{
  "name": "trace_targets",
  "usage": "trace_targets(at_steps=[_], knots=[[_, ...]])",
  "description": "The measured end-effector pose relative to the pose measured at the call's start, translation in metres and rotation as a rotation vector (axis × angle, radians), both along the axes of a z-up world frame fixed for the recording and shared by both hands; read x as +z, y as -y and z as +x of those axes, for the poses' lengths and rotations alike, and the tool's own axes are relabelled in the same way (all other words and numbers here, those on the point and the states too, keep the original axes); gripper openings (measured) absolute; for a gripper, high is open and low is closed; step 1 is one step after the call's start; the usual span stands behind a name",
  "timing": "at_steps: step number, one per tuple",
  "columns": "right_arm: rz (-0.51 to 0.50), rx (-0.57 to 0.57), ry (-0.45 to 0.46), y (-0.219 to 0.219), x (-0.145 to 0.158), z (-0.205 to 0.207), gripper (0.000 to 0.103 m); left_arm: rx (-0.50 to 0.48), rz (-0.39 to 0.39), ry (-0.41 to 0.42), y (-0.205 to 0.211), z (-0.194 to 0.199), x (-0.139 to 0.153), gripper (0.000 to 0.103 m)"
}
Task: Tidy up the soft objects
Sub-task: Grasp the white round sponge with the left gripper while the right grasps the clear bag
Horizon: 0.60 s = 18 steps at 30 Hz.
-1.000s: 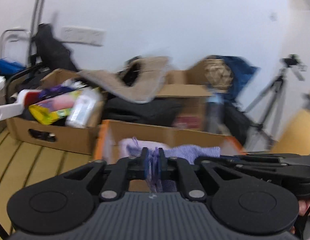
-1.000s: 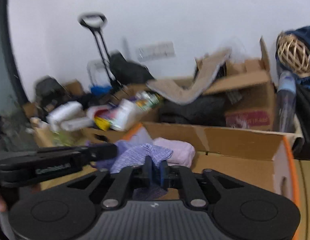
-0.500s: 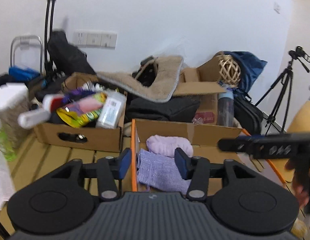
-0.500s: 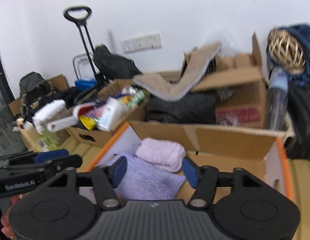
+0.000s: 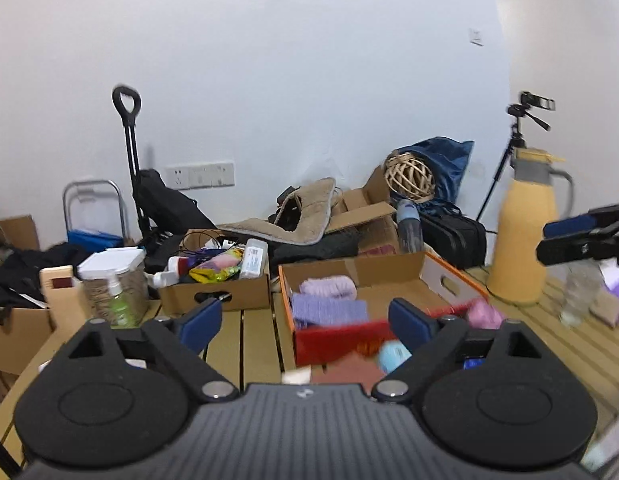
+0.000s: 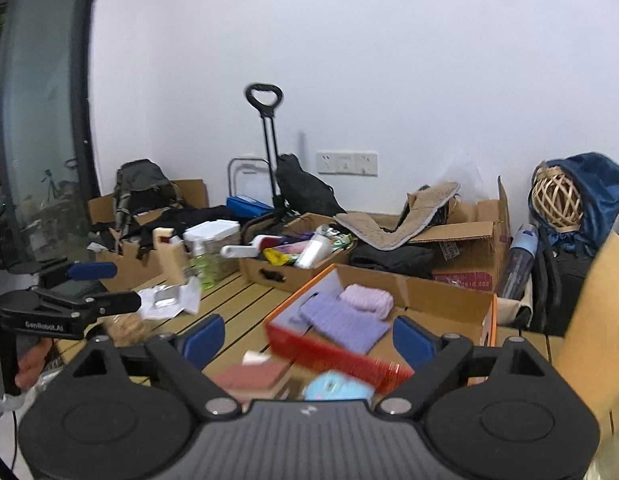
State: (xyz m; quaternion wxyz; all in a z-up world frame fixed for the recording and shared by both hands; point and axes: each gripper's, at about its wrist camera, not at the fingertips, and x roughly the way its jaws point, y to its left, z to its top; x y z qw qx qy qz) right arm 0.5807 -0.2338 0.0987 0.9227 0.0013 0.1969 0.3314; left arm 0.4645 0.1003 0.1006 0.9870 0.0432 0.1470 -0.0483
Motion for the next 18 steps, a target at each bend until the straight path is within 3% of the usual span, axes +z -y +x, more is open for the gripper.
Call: trace_targets(at_steps=[2, 5, 9, 11, 13, 18], knots=[[0.013, -0.004, 0.036, 0.007, -0.016, -0.038, 0.100, -0.007, -0.010, 0.014, 0.004, -0.036, -0.019, 0.095], [-0.002, -0.031, 0.071, 0.010, -0.048, -0.094, 0.100, 0.002, -0.116, -0.038, -0.002, -0.080, -0.048, 0.098], [0.024, -0.091, 0.038, 0.012, -0.094, -0.160, 0.100, 0.052, -0.235, -0.076, -0.015, -0.126, -0.072, 0.098], [0.056, -0.072, -0.006, 0.009, -0.111, -0.178, 0.100, 0.057, -0.217, -0.100, -0.016, -0.134, -0.075, 0.098], [0.011, -0.036, -0.025, -0.001, -0.119, -0.184, 0.100, 0.068, -0.164, -0.096, -0.016, -0.138, -0.074, 0.098], [-0.002, -0.052, -0.008, -0.022, -0.121, -0.188, 0.100, 0.080, -0.206, -0.058, -0.024, -0.146, -0.070, 0.099]])
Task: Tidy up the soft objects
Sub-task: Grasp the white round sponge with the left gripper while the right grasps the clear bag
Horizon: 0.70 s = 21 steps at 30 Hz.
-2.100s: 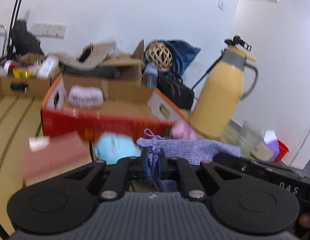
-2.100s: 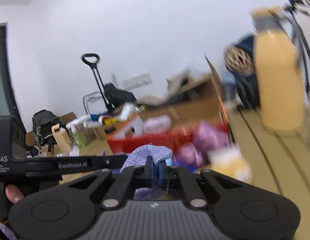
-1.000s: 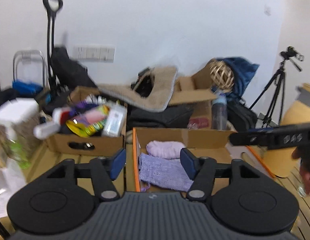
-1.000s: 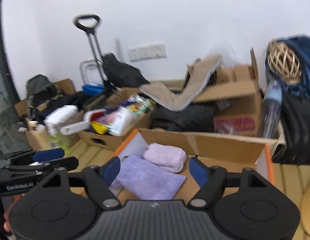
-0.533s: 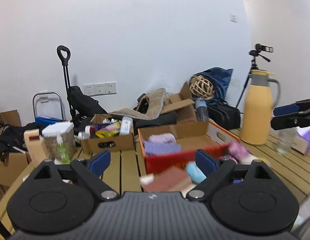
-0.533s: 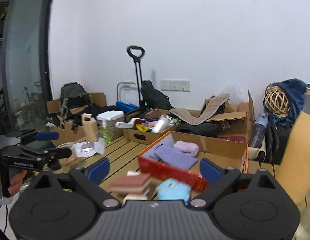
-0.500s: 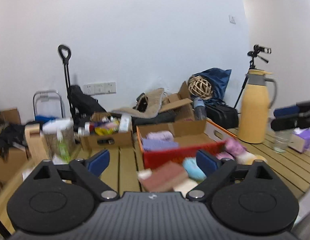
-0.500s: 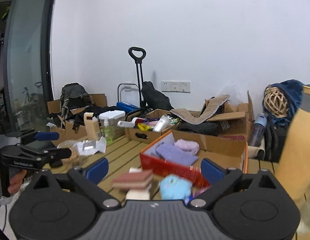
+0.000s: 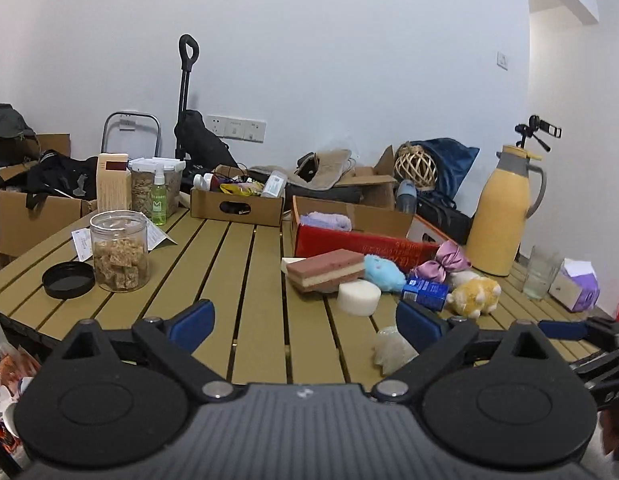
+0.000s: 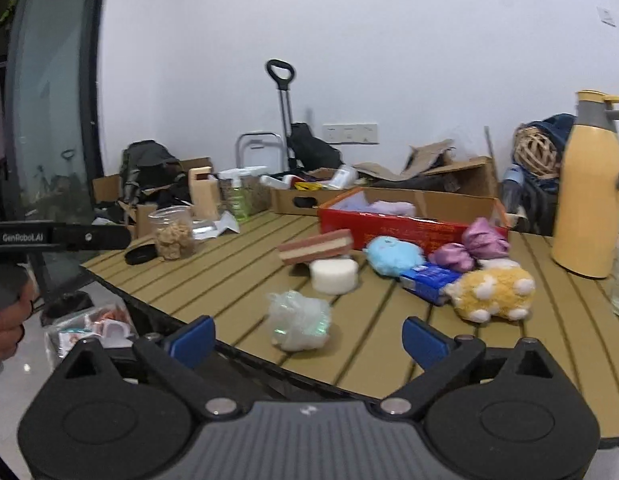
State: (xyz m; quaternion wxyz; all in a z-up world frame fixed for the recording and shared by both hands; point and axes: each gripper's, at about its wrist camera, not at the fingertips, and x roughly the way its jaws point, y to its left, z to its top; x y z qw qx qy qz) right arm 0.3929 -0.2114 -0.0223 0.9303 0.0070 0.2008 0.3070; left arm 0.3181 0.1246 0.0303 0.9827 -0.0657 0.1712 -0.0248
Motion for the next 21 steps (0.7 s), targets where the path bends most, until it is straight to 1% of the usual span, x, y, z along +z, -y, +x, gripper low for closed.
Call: trace_targets(at_steps=[3, 8, 9, 10, 11, 12, 14, 15, 17, 18, 19, 20, 21], knots=[[-0.011, 0.015, 0.005, -0.016, -0.006, 0.006, 0.100, 0.006, 0.015, -0.029, -0.002, 0.006, -0.006, 0.099], [-0.054, 0.022, 0.010, -0.055, -0.025, 0.050, 0.097, 0.039, 0.023, -0.097, -0.007, 0.039, -0.021, 0.099], [-0.064, 0.032, -0.002, -0.064, -0.032, 0.063, 0.083, 0.041, 0.029, -0.116, -0.005, 0.050, -0.026, 0.099], [-0.080, 0.055, -0.026, -0.071, -0.039, 0.074, 0.045, 0.034, 0.034, -0.128, -0.003, 0.061, -0.030, 0.099], [-0.109, 0.086, -0.083, -0.078, -0.045, 0.088, 0.027, 0.025, 0.040, -0.142, 0.001, 0.073, -0.035, 0.099], [-0.114, 0.091, -0.112, -0.079, -0.049, 0.096, 0.029, 0.016, 0.053, -0.158, 0.007, 0.087, -0.039, 0.099], [-0.097, 0.088, -0.107, -0.066, -0.045, 0.107, 0.024, -0.015, 0.083, -0.164, 0.021, 0.114, -0.045, 0.099], [-0.090, 0.075, -0.104, -0.057, -0.042, 0.111, 0.023, -0.030, 0.095, -0.175, 0.030, 0.129, -0.047, 0.099], [-0.050, 0.010, -0.079, -0.029, -0.034, 0.125, 0.023, -0.067, 0.103, -0.181, 0.048, 0.159, -0.053, 0.096], [-0.016, -0.026, -0.062, -0.012, -0.032, 0.132, 0.023, -0.089, 0.105, -0.185, 0.058, 0.176, -0.057, 0.092], [0.024, -0.053, -0.054, 0.001, -0.033, 0.137, 0.023, -0.095, 0.115, -0.201, 0.067, 0.191, -0.061, 0.086], [0.072, -0.086, -0.060, 0.015, -0.035, 0.142, 0.023, -0.094, 0.138, -0.225, 0.079, 0.207, -0.064, 0.084], [0.103, -0.116, -0.077, 0.024, -0.039, 0.146, 0.023, -0.097, 0.150, -0.228, 0.086, 0.217, -0.067, 0.083]])
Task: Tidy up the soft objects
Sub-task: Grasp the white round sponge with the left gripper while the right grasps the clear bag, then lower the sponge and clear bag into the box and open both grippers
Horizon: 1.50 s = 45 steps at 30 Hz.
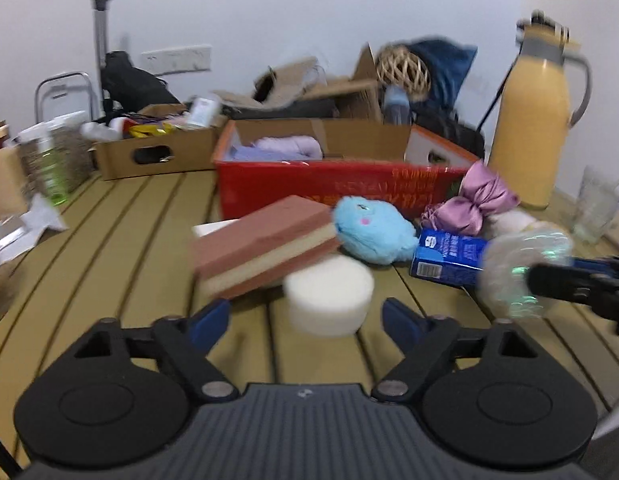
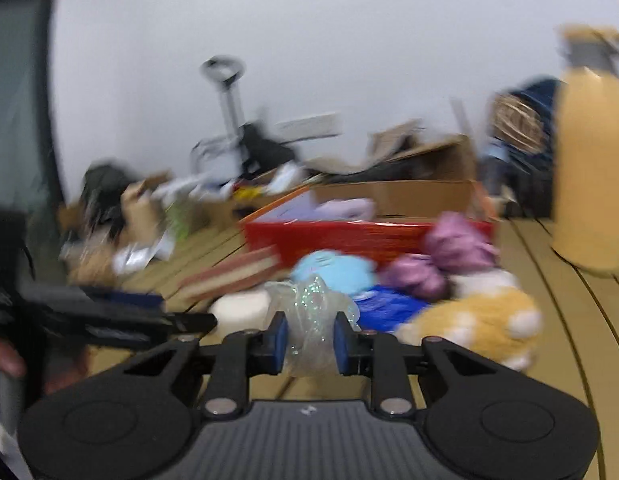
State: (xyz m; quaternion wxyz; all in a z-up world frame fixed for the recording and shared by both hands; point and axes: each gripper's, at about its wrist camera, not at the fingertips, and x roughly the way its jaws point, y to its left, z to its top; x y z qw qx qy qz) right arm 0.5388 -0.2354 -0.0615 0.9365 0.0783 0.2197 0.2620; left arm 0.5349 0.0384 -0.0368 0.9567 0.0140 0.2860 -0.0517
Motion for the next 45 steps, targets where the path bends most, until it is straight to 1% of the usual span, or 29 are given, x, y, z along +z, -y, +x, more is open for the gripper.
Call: trace_targets(at_steps=[2, 3, 4, 5, 6, 9, 11, 13, 14, 16, 18, 19, 21, 23, 24, 26, 27, 29, 31, 32, 33, 35, 36, 37, 38, 40, 41, 43, 45], knots=[[0.017, -0.050, -0.032, 0.009, -0.012, 0.002, 0.023, 0.017, 0.000, -0.010, 0.007, 0.016, -0.006, 0.083], [0.017, -0.064, -0.038, 0.011, -0.017, 0.003, 0.023, 0.026, -0.019, -0.028, 0.007, 0.023, -0.009, 0.081], [0.019, -0.073, -0.038, 0.013, -0.021, 0.002, 0.023, 0.037, -0.039, -0.049, 0.005, 0.028, -0.012, 0.068], [0.023, -0.079, -0.040, 0.014, -0.024, 0.001, 0.023, 0.050, -0.054, -0.066, 0.003, 0.033, -0.014, 0.060], [0.031, -0.076, -0.036, 0.015, -0.024, 0.001, 0.023, 0.052, -0.061, -0.076, 0.002, 0.036, -0.016, 0.057], [0.065, -0.044, -0.023, 0.016, -0.021, 0.000, 0.023, 0.031, -0.062, -0.057, 0.004, 0.032, -0.016, 0.055], [0.072, -0.029, -0.030, 0.016, -0.021, 0.003, 0.023, 0.006, -0.084, -0.087, 0.006, 0.030, -0.014, 0.054], [0.072, -0.015, -0.023, 0.013, -0.018, 0.001, 0.023, -0.054, -0.117, -0.096, 0.009, 0.023, -0.006, 0.054], [0.079, -0.011, -0.013, 0.015, -0.015, -0.001, 0.023, -0.091, -0.144, -0.090, 0.010, 0.016, 0.000, 0.054], [0.129, -0.007, 0.007, 0.025, -0.007, -0.005, 0.023, -0.130, -0.177, -0.062, 0.011, 0.006, 0.014, 0.054], [0.177, -0.011, 0.005, 0.037, 0.005, 0.000, 0.023, -0.163, -0.192, -0.026, 0.010, 0.005, 0.033, 0.054], [0.179, -0.003, 0.003, 0.041, 0.010, 0.006, 0.023, -0.181, -0.191, -0.004, 0.010, 0.009, 0.044, 0.054], [0.138, 0.003, 0.019, 0.045, 0.027, 0.024, 0.023, -0.210, -0.174, 0.038, 0.012, 0.031, 0.068, 0.054], [0.088, 0.019, 0.050, 0.047, 0.048, 0.055, 0.023, -0.231, -0.157, 0.056, 0.018, 0.069, 0.089, 0.055], [0.082, 0.025, 0.054, 0.047, 0.058, 0.077, 0.023, -0.230, -0.149, 0.048, 0.023, 0.096, 0.097, 0.055], [0.061, 0.024, 0.018, 0.043, 0.075, 0.133, 0.023, -0.231, -0.135, -0.012, 0.035, 0.153, 0.105, 0.055], [0.054, 0.002, -0.008, 0.039, 0.082, 0.168, 0.023, -0.209, -0.130, -0.042, 0.041, 0.184, 0.105, 0.055], [-0.018, -0.037, -0.039, 0.028, 0.086, 0.225, 0.024, -0.176, -0.112, -0.095, 0.055, 0.241, 0.098, 0.055], [-0.073, -0.088, -0.096, 0.019, 0.080, 0.285, 0.024, -0.097, -0.086, -0.127, 0.063, 0.284, 0.084, 0.055], [-0.083, -0.099, -0.138, 0.016, 0.074, 0.310, 0.024, -0.095, -0.063, -0.163, 0.069, 0.307, 0.074, 0.055], [-0.106, -0.129, -0.165, 0.012, 0.066, 0.333, 0.024, -0.084, -0.049, -0.177, 0.071, 0.322, 0.066, 0.055], [-0.189, -0.139, -0.176, 0.000, 0.052, 0.362, 0.024, -0.057, -0.031, -0.173, 0.074, 0.345, 0.052, 0.057], [-0.208, -0.139, -0.185, -0.004, 0.045, 0.374, 0.029, -0.052, -0.018, -0.175, 0.076, 0.354, 0.045, 0.062], [-0.219, -0.143, -0.202, -0.006, 0.037, 0.383, 0.032, -0.035, -0.020, -0.179, 0.075, 0.361, 0.038, 0.072], [-0.220, -0.157, -0.217, -0.007, 0.030, 0.390, 0.034, -0.017, -0.028, -0.186, 0.072, 0.361, 0.032, 0.075], [-0.218, -0.174, -0.245, -0.008, 0.019, 0.400, 0.049, -0.029, -0.033, -0.198, 0.071, 0.363, 0.025, 0.076], [-0.214, -0.178, -0.253, -0.008, 0.018, 0.401, 0.051, -0.038, -0.028, -0.194, 0.069, 0.362, 0.025, 0.078], [-0.203, -0.177, -0.222, -0.008, 0.022, 0.397, 0.059, -0.027, -0.036, -0.167, 0.064, 0.359, 0.034, 0.081], [-0.196, -0.182, -0.201, -0.005, 0.031, 0.391, 0.060, -0.016, -0.061, -0.149, 0.059, 0.350, 0.048, 0.081]])
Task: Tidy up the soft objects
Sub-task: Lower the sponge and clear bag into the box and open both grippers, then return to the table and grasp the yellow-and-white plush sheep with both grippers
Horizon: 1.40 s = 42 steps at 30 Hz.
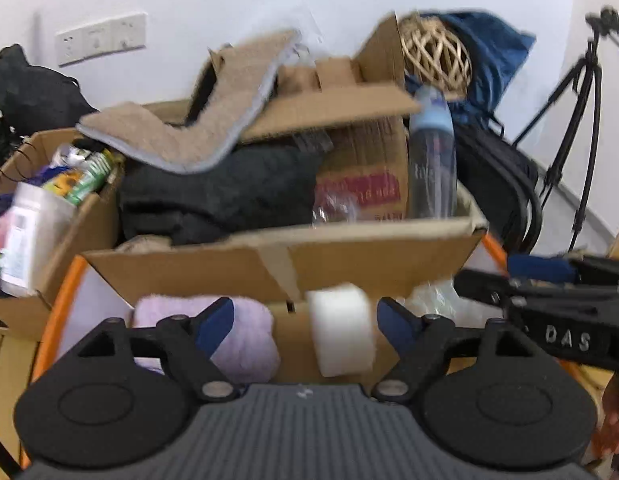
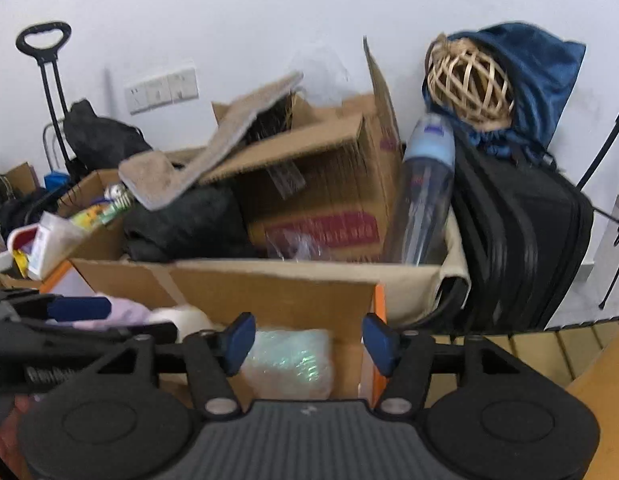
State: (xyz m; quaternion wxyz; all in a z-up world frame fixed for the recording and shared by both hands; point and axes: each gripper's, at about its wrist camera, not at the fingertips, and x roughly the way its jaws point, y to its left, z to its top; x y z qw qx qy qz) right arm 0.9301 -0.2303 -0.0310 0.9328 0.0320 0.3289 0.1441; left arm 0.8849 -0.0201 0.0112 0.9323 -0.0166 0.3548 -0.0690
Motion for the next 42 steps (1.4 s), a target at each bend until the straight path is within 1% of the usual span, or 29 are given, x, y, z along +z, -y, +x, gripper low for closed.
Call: trace_targets(at_steps=[2, 5, 7, 9, 12, 14, 15, 16, 17, 20, 22, 26, 28, 31, 33, 36, 38, 40, 42], knots=[[0.016, 0.000, 0.019, 0.005, 0.014, -0.011, 0.060, 0.009, -0.008, 0.011, -0.006, -0.011, 0.017, 0.081], [0.019, 0.018, 0.076, 0.011, 0.046, -0.038, 0.061, 0.010, 0.014, 0.046, -0.012, -0.039, 0.048, 0.081], [0.026, 0.034, 0.125, 0.018, 0.074, -0.065, 0.065, 0.004, 0.021, 0.078, -0.019, -0.069, 0.074, 0.081], [0.044, 0.051, 0.160, 0.026, 0.099, -0.094, 0.069, -0.009, 0.025, 0.117, -0.026, -0.105, 0.100, 0.082], [0.050, 0.094, 0.227, 0.038, 0.134, -0.150, 0.075, -0.030, 0.015, 0.179, -0.039, -0.166, 0.130, 0.084], [0.048, 0.131, 0.271, 0.048, 0.151, -0.196, 0.077, -0.050, 0.024, 0.229, -0.046, -0.214, 0.143, 0.084], [0.048, 0.145, 0.291, 0.052, 0.156, -0.214, 0.080, -0.050, 0.034, 0.260, -0.048, -0.236, 0.146, 0.084], [0.046, 0.164, 0.321, 0.058, 0.160, -0.239, 0.083, -0.046, 0.050, 0.304, -0.049, -0.261, 0.147, 0.084], [0.038, 0.175, 0.353, 0.062, 0.160, -0.260, 0.083, -0.033, 0.081, 0.351, -0.049, -0.288, 0.145, 0.084], [-0.032, 0.147, 0.463, 0.072, 0.149, -0.319, 0.083, -0.002, 0.144, 0.461, -0.045, -0.354, 0.133, 0.085], [-0.054, 0.118, 0.482, 0.078, 0.136, -0.350, 0.084, 0.003, 0.137, 0.489, -0.042, -0.394, 0.119, 0.086], [-0.025, 0.124, 0.463, 0.090, 0.103, -0.416, 0.084, 0.029, 0.064, 0.484, -0.038, -0.466, 0.092, 0.088], [0.002, 0.123, 0.447, 0.093, 0.088, -0.446, 0.087, 0.054, 0.022, 0.475, -0.035, -0.498, 0.075, 0.093], [0.046, 0.121, 0.411, 0.098, 0.067, -0.490, 0.089, 0.075, -0.023, 0.427, -0.033, -0.527, 0.057, 0.093], [0.078, 0.128, 0.394, 0.101, 0.056, -0.510, 0.089, 0.070, -0.024, 0.397, -0.034, -0.537, 0.051, 0.093], [0.096, 0.128, 0.377, 0.104, 0.044, -0.526, 0.090, 0.060, 0.016, 0.380, -0.026, -0.537, 0.045, 0.093], [0.098, 0.112, 0.365, 0.108, 0.038, -0.525, 0.089, 0.035, -0.001, 0.364, -0.020, -0.531, 0.042, 0.093], [0.113, 0.086, 0.345, 0.111, 0.032, -0.514, 0.088, -0.010, -0.023, 0.338, -0.012, -0.520, 0.036, 0.093], [0.132, 0.048, 0.342, 0.114, 0.021, -0.498, 0.088, -0.068, -0.054, 0.298, 0.001, -0.499, 0.025, 0.093]])
